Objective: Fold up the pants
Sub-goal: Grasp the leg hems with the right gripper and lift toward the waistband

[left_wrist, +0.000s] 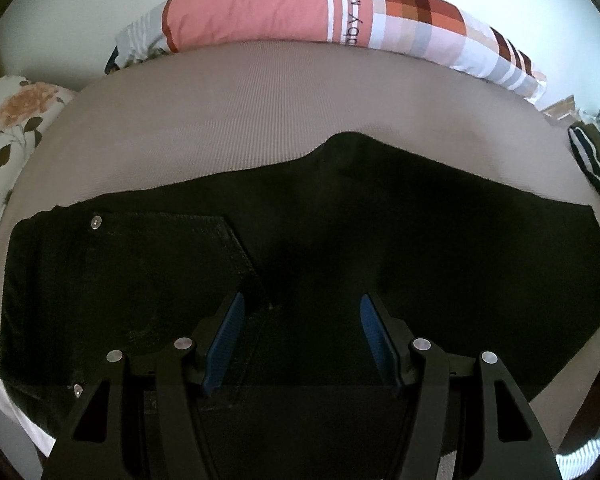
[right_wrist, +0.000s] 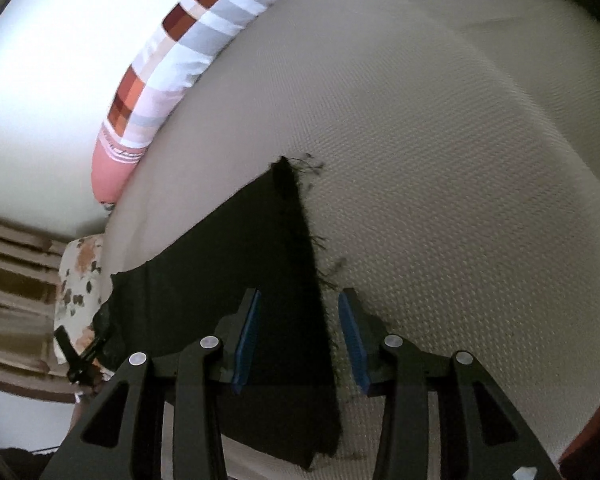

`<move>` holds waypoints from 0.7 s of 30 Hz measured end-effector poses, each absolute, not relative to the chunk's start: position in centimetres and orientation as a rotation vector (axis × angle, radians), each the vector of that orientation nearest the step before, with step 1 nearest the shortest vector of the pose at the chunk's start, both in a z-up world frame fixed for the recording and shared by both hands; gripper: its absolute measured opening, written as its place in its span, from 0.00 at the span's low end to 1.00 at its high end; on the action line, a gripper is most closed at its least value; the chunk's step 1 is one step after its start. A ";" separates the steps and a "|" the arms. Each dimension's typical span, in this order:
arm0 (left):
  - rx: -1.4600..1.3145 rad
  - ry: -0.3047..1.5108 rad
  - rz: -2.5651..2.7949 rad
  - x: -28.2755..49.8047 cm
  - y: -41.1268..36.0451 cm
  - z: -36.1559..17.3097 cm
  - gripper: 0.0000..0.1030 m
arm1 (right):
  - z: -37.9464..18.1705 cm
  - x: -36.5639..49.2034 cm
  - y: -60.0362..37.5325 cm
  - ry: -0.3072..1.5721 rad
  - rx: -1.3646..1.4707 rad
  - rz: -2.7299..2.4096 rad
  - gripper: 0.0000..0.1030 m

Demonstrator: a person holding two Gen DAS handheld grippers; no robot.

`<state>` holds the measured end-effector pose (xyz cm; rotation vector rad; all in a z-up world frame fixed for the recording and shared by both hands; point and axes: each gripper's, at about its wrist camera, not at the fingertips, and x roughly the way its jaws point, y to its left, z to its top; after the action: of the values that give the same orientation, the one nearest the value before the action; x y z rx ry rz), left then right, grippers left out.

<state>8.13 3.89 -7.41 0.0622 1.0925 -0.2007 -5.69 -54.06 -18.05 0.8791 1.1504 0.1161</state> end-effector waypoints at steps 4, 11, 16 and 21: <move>0.071 1.099 -0.188 8.3 3.8 -7.9 0.59 | -18.5 -4.1 -53.4 1.151 0.870 0.189 0.30; 0.098 1.079 -0.155 8.3 3.1 -8.5 0.61 | -19.4 -2.3 -52.3 1.138 0.897 0.205 0.10; 0.113 1.062 -0.153 8.2 2.9 -8.8 0.62 | -17.8 -2.7 -50.8 1.124 0.856 0.115 0.07; 0.090 1.043 -0.177 8.2 3.0 -8.3 0.62 | -13.6 -3.0 -47.7 1.085 0.865 0.132 0.07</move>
<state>8.18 3.01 -8.27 0.0898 1.0426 -0.1772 -3.05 -47.66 -13.62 0.8648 1.0852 0.1320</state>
